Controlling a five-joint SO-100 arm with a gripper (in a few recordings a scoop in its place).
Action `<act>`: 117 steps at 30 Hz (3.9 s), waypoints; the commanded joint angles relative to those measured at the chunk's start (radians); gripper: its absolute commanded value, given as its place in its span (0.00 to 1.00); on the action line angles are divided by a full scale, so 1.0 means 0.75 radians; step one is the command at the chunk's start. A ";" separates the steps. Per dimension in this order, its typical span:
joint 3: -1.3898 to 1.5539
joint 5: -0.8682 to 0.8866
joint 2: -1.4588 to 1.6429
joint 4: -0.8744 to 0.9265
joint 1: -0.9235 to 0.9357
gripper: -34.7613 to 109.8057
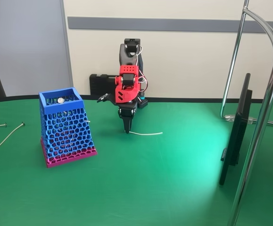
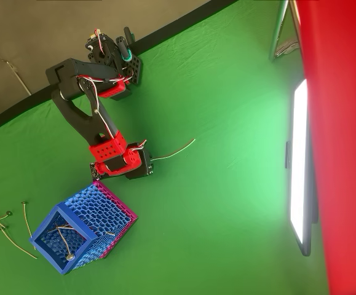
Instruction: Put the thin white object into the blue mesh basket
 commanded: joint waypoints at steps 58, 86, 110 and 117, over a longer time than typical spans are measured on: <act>0.053 -1.301 0.804 -1.806 0.489 0.24; 0.284 -1.841 0.665 -1.808 0.683 0.30; 0.577 -1.559 1.117 -1.587 0.354 0.39; 0.787 -1.370 1.462 -1.548 0.149 0.39</act>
